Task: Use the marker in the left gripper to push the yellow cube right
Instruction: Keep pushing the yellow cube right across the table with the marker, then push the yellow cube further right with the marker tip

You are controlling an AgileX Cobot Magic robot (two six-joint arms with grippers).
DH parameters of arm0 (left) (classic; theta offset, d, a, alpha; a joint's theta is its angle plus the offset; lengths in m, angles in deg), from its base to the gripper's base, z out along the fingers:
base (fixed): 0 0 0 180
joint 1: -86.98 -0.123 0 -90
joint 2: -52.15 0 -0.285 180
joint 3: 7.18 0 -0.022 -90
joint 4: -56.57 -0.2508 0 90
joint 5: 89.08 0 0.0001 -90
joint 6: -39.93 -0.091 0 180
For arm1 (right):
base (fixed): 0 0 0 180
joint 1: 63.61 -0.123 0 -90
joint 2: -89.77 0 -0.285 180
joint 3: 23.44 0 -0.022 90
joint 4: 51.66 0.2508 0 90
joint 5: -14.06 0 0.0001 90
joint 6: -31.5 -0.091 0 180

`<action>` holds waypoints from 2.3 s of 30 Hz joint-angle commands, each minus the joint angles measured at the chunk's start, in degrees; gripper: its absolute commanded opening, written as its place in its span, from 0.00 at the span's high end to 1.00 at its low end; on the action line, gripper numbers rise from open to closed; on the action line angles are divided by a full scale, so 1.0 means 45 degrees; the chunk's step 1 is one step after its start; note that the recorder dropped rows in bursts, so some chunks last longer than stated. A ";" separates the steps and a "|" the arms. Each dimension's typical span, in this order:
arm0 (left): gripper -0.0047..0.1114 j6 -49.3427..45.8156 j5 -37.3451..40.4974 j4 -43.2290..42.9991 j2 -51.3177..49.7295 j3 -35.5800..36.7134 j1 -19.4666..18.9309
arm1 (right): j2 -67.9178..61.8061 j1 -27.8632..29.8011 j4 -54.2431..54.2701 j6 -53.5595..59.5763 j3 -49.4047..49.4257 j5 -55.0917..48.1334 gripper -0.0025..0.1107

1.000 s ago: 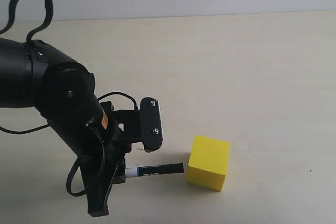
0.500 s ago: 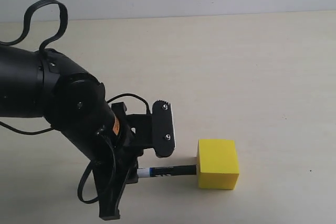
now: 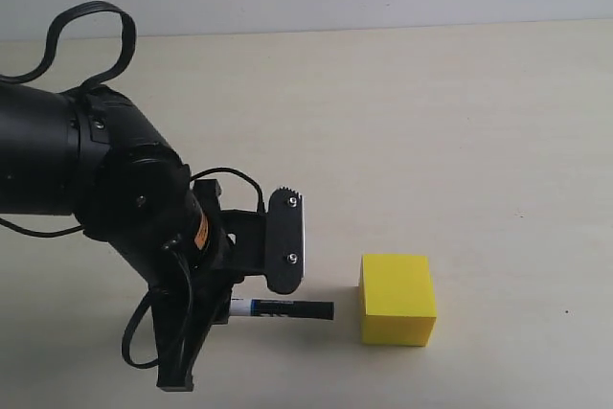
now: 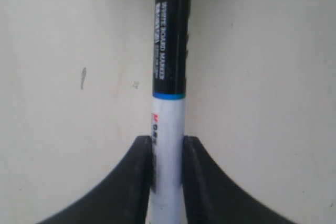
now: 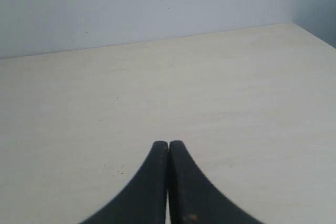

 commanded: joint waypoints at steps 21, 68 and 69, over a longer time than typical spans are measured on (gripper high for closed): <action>0.96 0.1257 0.1274 0.0816 -0.0696 -0.1432 0.0496 | 0.0066 0.0063 -0.0008 0.0060 0.0070 0.0113 0.98; 0.96 0.2586 0.1484 -0.0392 -0.0926 -0.1943 0.0936 | 0.0066 0.0063 -0.0008 0.0060 0.0070 0.0128 0.98; 0.96 0.2653 0.1537 -0.0392 -0.0926 -0.1943 0.0936 | 0.0066 0.0063 -0.0008 0.0060 0.0070 0.0128 0.98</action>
